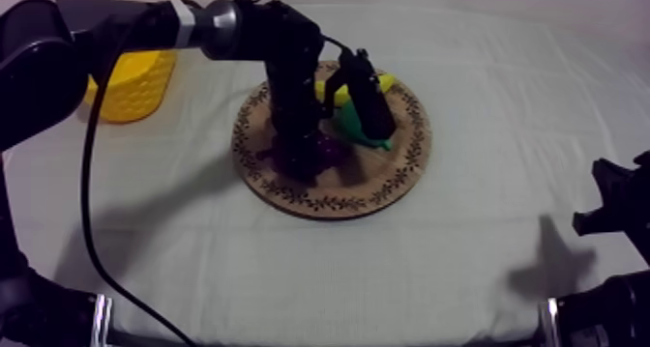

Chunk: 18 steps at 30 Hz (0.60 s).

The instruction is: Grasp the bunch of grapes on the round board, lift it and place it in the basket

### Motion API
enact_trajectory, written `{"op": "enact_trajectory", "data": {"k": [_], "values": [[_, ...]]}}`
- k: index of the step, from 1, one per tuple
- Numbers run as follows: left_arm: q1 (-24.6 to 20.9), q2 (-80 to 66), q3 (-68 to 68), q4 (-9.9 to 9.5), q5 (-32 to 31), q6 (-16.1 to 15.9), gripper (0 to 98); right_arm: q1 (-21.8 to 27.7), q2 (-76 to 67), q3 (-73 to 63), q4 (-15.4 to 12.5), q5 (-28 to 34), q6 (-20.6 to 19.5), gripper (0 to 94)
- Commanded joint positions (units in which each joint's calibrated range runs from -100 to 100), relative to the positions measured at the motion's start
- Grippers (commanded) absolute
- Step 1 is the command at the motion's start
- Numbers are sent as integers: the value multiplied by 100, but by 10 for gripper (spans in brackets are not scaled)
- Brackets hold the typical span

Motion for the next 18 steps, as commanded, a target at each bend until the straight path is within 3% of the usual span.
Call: {"op": "enact_trajectory", "data": {"k": [1,7,18], "values": [[1,1,-6,-5,-7,6,746,1,2,-1,0,0,0,3],[7,-16,1,-5,-8,25,634,1,2,-1,0,0,0,3],[24,-278,340,-23,-313,112,583,1,2,-1,0,0,0,3]]}}
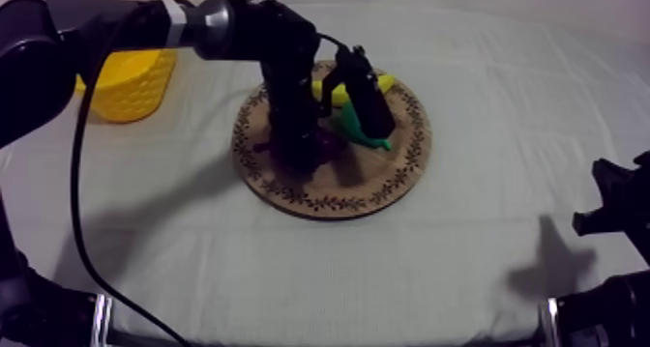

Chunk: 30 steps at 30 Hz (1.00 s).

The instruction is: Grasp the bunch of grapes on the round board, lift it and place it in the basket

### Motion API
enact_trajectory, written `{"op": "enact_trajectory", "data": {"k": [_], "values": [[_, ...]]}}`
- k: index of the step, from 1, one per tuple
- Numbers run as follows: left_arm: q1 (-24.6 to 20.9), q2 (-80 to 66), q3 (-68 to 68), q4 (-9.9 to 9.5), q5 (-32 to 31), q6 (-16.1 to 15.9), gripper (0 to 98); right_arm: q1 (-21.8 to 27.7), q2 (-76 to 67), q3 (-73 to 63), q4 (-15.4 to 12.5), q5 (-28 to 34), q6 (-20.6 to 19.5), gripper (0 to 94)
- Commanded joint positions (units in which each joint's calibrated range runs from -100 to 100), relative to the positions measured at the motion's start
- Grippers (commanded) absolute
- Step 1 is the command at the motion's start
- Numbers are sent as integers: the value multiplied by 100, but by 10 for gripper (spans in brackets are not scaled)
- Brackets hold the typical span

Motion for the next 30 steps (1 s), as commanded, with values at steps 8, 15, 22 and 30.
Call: {"op": "enact_trajectory", "data": {"k": [8,15,22,30], "values": [[103,-826,736,75,-477,164,569,1,2,-1,0,0,0,3],[255,-1928,1396,84,-454,464,582,1,2,-1,0,0,-1,3],[368,-3073,2019,80,-373,780,591,1,2,-1,0,0,0,3],[-44,-4139,2120,91,-338,860,594,1,2,-1,0,0,0,3]]}}
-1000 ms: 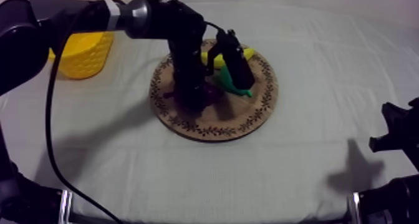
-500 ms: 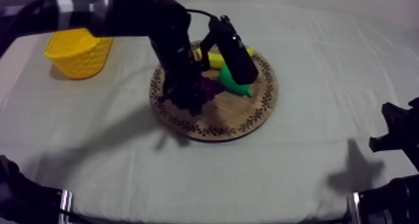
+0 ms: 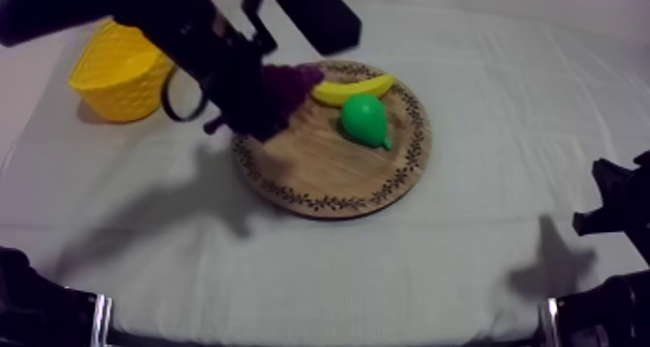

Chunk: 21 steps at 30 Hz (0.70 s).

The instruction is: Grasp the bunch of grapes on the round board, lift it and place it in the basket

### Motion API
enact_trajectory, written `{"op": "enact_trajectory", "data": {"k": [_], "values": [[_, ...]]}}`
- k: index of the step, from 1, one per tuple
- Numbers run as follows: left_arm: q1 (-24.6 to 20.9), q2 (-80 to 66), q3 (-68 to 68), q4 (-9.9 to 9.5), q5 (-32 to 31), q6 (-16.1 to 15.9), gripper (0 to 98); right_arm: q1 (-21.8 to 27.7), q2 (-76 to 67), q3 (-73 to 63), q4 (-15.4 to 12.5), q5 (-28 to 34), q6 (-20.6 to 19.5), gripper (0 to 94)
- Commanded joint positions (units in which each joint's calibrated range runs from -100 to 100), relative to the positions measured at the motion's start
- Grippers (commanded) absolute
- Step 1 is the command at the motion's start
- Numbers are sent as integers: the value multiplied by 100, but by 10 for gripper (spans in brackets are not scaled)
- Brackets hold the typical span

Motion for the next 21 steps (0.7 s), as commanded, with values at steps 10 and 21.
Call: {"op": "enact_trajectory", "data": {"k": [10,21], "values": [[-1274,-1402,1034,111,-20,-35,605,1,2,-1,0,0,0,3],[-2731,-2285,2071,205,-48,-183,608,1,2,-1,0,0,0,3]]}}
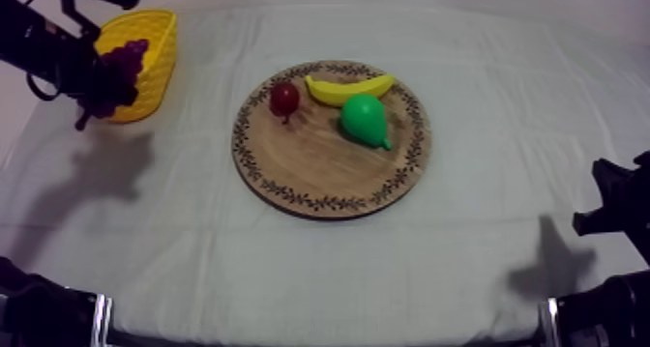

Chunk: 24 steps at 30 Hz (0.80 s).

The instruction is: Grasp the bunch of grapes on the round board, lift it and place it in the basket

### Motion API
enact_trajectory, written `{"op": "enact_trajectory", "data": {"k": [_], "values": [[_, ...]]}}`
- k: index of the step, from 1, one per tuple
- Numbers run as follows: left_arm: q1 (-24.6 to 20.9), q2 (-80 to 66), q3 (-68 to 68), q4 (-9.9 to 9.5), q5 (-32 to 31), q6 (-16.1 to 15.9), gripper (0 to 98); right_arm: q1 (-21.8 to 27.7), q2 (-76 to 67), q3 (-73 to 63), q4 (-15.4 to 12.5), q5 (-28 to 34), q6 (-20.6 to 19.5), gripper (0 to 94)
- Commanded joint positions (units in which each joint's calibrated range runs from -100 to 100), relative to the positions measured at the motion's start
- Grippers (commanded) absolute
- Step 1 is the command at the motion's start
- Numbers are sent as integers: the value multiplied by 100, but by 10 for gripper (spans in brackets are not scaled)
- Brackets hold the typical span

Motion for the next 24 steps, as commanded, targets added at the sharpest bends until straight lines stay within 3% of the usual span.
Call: {"op": "enact_trajectory", "data": {"k": [1,9,24], "values": [[-486,-34,-123,6,39,-27,608,1,2,-1,0,0,0,3],[-963,526,-1230,6,274,74,615,1,2,-1,0,0,0,3],[-1187,3455,-3533,41,253,102,660,1,2,-1,0,0,0,3]]}}
